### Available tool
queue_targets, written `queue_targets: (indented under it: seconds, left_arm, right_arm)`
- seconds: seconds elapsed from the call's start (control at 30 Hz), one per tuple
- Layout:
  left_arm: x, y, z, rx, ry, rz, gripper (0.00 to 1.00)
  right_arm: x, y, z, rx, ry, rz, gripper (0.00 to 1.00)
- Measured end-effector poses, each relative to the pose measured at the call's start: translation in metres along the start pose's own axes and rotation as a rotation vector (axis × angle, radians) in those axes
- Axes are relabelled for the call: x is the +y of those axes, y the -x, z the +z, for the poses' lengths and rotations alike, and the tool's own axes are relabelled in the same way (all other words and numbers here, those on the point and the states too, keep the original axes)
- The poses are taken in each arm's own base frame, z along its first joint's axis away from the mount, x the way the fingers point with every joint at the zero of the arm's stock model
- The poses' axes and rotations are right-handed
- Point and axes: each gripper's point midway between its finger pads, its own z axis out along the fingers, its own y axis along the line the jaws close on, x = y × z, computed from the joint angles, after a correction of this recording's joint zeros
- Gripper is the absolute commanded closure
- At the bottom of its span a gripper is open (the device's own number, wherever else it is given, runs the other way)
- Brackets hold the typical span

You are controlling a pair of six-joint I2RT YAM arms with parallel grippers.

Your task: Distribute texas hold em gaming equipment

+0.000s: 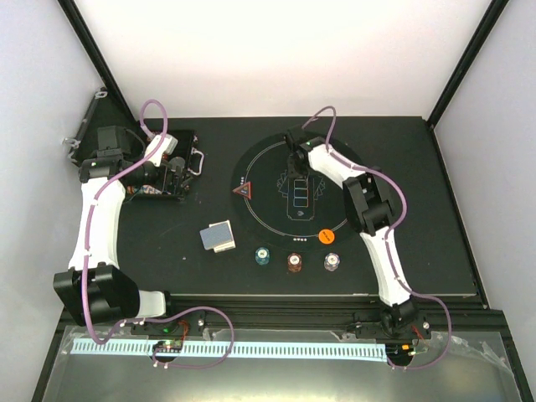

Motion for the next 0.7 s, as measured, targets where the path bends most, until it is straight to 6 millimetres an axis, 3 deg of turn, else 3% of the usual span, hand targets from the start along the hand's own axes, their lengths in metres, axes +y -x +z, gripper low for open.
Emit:
queue_targets:
  seconds: [0.13,0.23,0.33,0.57,0.7]
  left_arm:
    - [0.000,-0.001,0.000,0.002,-0.001,0.005,0.01]
    - [0.000,-0.001,0.000,0.002,-0.001,0.009,0.01]
    - [0.000,-0.001,0.000,0.003,-0.001,0.011,0.01]
    - [0.002,-0.003,0.004,0.015,-0.006,0.005,0.01]
    - [0.001,-0.004,0.004,0.016,-0.014,0.001,0.01]
  right_arm:
    - [-0.006,0.038,0.016,-0.036,-0.015,0.019,0.75]
    - [-0.011,0.053,0.023,-0.056,-0.025,0.034,0.75]
    - [-0.015,0.061,0.026,-0.066,-0.029,0.044,0.73]
    - [-0.017,0.066,0.027,-0.073,-0.009,0.011,0.49]
    - [-0.016,0.066,0.011,-0.075,0.015,-0.024,0.42]
